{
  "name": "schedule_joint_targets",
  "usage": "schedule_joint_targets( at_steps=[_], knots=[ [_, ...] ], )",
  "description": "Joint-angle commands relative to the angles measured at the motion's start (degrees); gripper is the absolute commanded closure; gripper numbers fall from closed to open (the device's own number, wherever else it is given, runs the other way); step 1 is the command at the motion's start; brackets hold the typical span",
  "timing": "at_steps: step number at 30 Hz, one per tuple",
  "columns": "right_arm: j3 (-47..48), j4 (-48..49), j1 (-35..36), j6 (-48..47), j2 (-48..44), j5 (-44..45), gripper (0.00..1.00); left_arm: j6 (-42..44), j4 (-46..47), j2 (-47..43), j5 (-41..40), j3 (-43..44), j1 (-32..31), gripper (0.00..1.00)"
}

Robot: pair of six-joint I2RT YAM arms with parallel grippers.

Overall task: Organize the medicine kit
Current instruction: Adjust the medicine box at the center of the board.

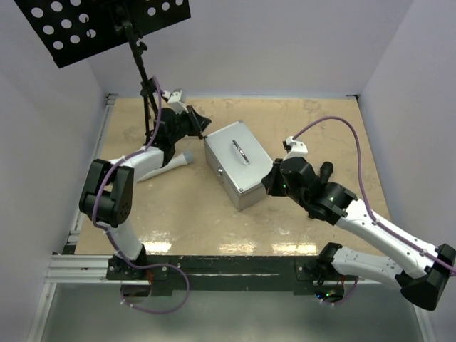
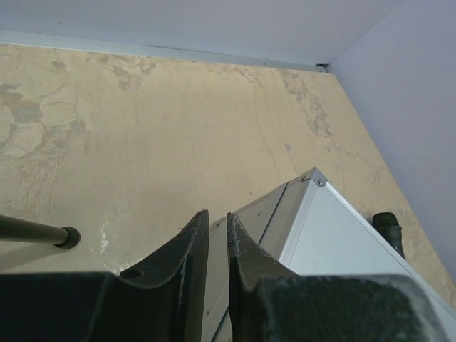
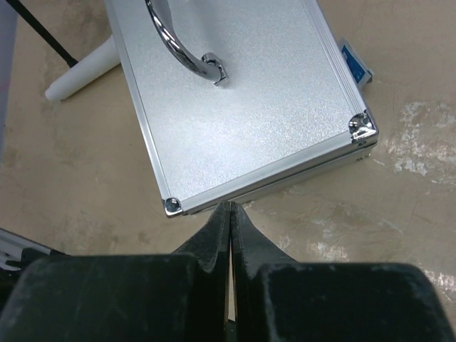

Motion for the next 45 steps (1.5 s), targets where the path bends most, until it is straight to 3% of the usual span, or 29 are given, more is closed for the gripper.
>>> schedule_joint_targets(
  at_steps=[1,17,26,38,41,45],
  knots=[
    [1.0,-4.2,0.3,1.6,0.8,-4.7,1.0,3.7,-0.2,1.4,-1.1,3.2,-1.3,0.8],
    [-7.1,10.2,-0.3,5.0,7.3,-0.8,1.0,8.2,-7.8,0.4,-4.1,2.1,-4.1,0.89],
    [-9.8,18.1,-11.5,-1.1,9.1,-3.3,1.0,8.0,-7.8,-2.8,-1.2,-3.5,-7.4,0.94],
    [-4.5,20.7,-16.2,-5.9,14.4,-1.8,1.0,2.9,-2.9,-7.7,1.3,-11.0,-10.4,0.95],
    [-3.4,20.1,-16.7,-6.9,14.7,-1.6,1.0,2.1,0.6,-11.5,-2.1,-13.5,-10.3,0.96],
    [-4.1,19.8,-16.7,-7.1,13.9,-1.9,1.0,3.2,0.0,-15.9,-7.9,-10.2,-9.2,0.97]
  ],
)
